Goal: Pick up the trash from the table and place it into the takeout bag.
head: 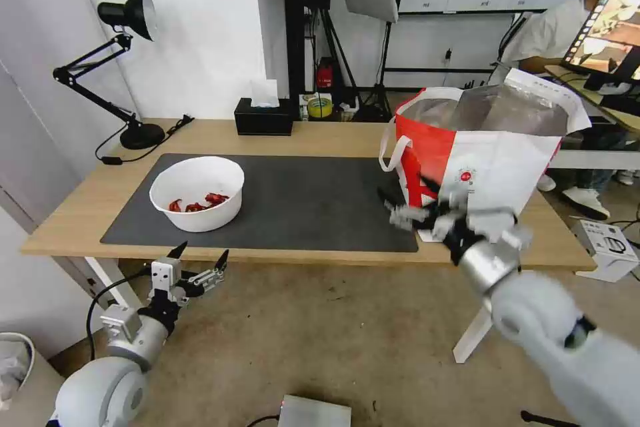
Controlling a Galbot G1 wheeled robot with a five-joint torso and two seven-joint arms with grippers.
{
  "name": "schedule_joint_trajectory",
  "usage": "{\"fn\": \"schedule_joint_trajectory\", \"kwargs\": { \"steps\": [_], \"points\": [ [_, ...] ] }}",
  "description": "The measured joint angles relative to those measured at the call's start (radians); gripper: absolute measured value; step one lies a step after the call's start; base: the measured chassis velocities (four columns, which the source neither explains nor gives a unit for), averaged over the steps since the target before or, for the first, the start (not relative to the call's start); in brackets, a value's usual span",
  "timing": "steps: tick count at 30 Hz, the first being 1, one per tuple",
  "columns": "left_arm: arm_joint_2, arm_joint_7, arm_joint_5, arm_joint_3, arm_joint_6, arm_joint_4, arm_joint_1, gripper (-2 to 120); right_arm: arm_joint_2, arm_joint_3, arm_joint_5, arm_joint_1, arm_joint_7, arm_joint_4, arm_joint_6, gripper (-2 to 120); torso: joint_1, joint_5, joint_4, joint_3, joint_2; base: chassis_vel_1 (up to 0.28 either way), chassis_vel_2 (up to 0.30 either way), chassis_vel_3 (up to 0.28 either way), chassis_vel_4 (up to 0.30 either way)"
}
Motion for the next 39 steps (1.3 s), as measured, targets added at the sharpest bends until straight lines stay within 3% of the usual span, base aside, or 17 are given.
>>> {"fn": "schedule_joint_trajectory", "kwargs": {
  "steps": [9,28,35,38,39],
  "points": [
    [0.003,0.0,-0.004,-0.004,-0.001,-0.001,0.001,100,0.088,0.025,-0.116,-0.127,0.023,-0.042,0.082,100,0.0,-0.0001,0.0001,0.0,0.0,0.0,0.0,0.0,0.0],
    [0.009,-0.003,-0.013,-0.009,-0.003,-0.006,0.006,100,0.129,0.023,-0.159,-0.181,0.056,-0.061,0.119,100,0.0,0.0,0.0003,0.0,0.0,0.0,0.0,0.0,0.0],
    [0.051,-0.092,-0.1,-0.013,0.035,-0.027,-0.026,100,0.128,0.023,-0.158,-0.18,0.057,-0.06,0.118,100,0.0,-0.0002,0.0003,0.0,0.0,0.0,0.0,0.0,0.0],
    [0.16,-0.179,-0.242,-0.028,0.081,-0.035,-0.089,100,0.127,0.023,-0.157,-0.179,0.057,-0.059,0.117,100,0.0,-0.0006,0.0002,0.0,0.0,0.0,0.0,0.0,0.0],
    [0.16,-0.179,-0.242,-0.028,0.081,-0.035,-0.089,100,0.127,0.023,-0.157,-0.179,0.057,-0.059,0.117,100,0.0,-0.0006,0.0002,0.0,0.0,0.0,0.0,0.0,0.0]
  ]
}}
